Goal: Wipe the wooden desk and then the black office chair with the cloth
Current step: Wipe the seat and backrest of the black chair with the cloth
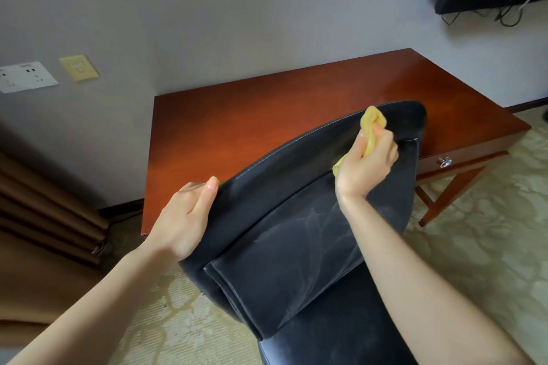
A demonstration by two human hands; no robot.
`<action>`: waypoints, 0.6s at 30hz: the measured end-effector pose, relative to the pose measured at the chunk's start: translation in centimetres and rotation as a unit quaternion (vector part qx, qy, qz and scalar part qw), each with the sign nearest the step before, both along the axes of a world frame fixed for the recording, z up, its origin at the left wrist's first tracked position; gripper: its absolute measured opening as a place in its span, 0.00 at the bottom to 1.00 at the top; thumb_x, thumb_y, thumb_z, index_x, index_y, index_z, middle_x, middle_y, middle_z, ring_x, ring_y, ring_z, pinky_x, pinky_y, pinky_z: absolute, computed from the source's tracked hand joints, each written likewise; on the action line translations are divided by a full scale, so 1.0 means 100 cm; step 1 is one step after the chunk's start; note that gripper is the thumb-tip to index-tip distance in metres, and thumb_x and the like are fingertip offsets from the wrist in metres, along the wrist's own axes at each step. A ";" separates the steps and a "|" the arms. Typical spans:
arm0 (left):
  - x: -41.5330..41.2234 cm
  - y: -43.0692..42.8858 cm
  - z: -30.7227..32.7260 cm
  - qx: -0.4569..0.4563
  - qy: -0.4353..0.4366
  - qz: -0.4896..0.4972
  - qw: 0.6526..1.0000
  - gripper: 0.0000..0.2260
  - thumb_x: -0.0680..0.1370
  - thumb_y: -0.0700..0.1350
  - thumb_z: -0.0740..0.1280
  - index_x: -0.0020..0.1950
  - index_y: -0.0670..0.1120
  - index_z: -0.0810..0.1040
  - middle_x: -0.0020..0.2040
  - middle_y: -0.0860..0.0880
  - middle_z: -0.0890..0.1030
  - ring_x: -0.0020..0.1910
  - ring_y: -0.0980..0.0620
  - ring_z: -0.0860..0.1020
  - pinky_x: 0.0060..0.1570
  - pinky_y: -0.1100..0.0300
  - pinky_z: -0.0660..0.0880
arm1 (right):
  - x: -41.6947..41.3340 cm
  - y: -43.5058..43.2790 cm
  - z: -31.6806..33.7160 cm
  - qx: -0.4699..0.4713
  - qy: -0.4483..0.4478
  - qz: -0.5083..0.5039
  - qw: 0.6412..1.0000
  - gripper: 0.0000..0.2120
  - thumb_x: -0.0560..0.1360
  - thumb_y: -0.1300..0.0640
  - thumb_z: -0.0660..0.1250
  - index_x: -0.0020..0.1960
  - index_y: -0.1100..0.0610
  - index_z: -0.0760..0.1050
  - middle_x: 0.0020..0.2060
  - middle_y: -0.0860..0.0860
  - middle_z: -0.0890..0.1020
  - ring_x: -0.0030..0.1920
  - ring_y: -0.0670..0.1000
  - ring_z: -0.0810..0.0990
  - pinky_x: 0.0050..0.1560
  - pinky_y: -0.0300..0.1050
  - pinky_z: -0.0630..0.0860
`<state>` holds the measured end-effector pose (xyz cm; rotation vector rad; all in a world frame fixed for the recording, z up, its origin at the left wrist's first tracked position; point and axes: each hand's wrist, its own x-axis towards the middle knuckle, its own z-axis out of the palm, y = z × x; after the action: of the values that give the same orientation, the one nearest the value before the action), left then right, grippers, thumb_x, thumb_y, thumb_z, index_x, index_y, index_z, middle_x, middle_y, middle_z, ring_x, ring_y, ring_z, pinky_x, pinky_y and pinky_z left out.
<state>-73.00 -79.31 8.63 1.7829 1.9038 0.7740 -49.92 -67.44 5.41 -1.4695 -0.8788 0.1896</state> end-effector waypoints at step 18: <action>0.000 -0.015 0.004 0.071 -0.055 -0.102 0.991 0.26 0.80 0.56 0.41 0.66 0.53 0.73 0.60 0.57 0.74 0.63 0.54 0.67 0.62 0.59 0.59 | -0.104 -0.140 -0.036 0.152 -0.260 0.267 0.915 0.11 0.78 0.62 0.62 0.58 0.53 0.76 0.54 0.53 0.73 0.55 0.54 0.72 0.60 0.53 0.71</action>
<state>-72.98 -80.79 8.98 1.9402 1.6021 0.9304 -60.36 -81.39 1.83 -0.9664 -1.6641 0.0556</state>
